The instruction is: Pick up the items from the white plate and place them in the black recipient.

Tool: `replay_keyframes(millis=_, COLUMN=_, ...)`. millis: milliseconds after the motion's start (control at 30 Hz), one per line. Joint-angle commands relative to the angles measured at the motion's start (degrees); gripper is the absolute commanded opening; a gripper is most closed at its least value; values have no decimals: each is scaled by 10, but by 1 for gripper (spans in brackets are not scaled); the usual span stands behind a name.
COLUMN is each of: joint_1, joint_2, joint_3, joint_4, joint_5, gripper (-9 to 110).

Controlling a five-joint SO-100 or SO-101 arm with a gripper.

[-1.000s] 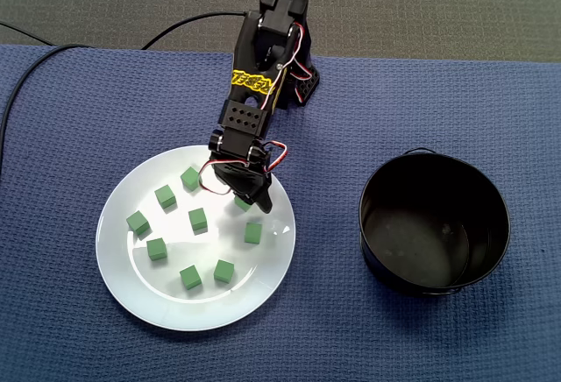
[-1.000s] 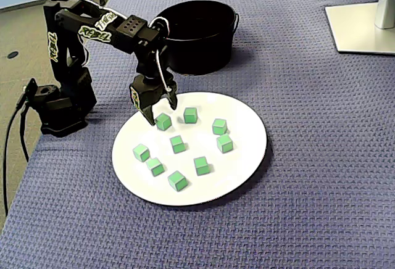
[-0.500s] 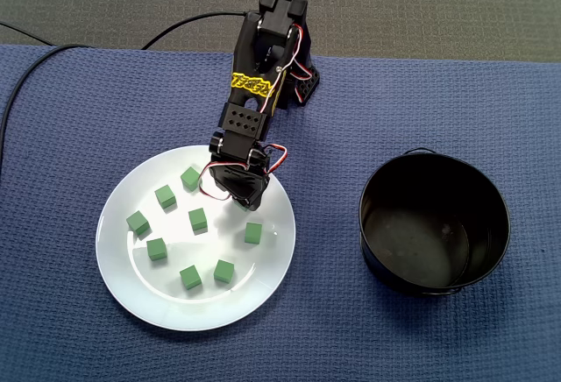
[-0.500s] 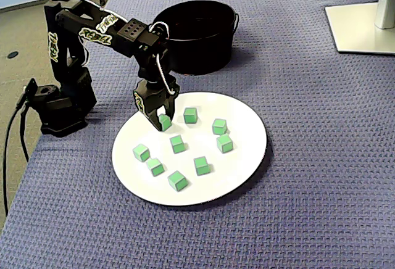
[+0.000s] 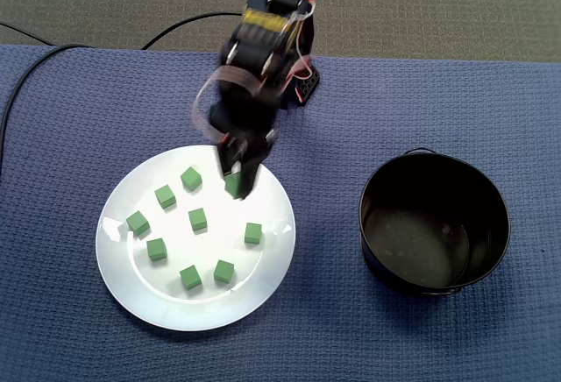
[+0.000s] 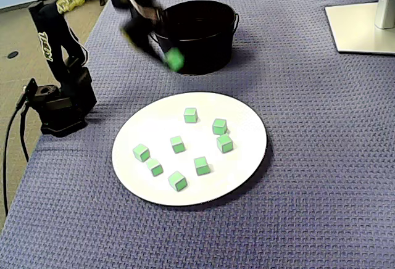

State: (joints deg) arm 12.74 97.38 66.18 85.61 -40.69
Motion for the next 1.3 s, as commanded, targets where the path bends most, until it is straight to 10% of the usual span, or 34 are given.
replay_keyframes(millis=0, joint_1=-134, joint_2=7, joint_3=-267, joint_4=94, joint_5=80, gripper=0)
replay_keyframes(millis=300, joint_1=-464, joint_2=-219, joint_3=-390, joint_4=118, joint_5=164, gripper=0)
replay_keyframes(millis=767, joint_1=-494, joint_2=-517, joint_3=-359, joint_4=10, joint_5=175, gripper=0)
replay_keyframes(millis=867, joint_1=-485, joint_2=-488, joint_3=-360, joint_4=42, joint_5=163, gripper=38)
replay_keyframes(millis=967, joint_1=-459, joint_2=-418, joint_3=-365, joint_4=81, joint_5=151, gripper=44)
replay_keyframes(millis=1267, joint_1=-252, joint_2=-249, joint_3=-367, joint_4=212, joint_5=-288, gripper=47)
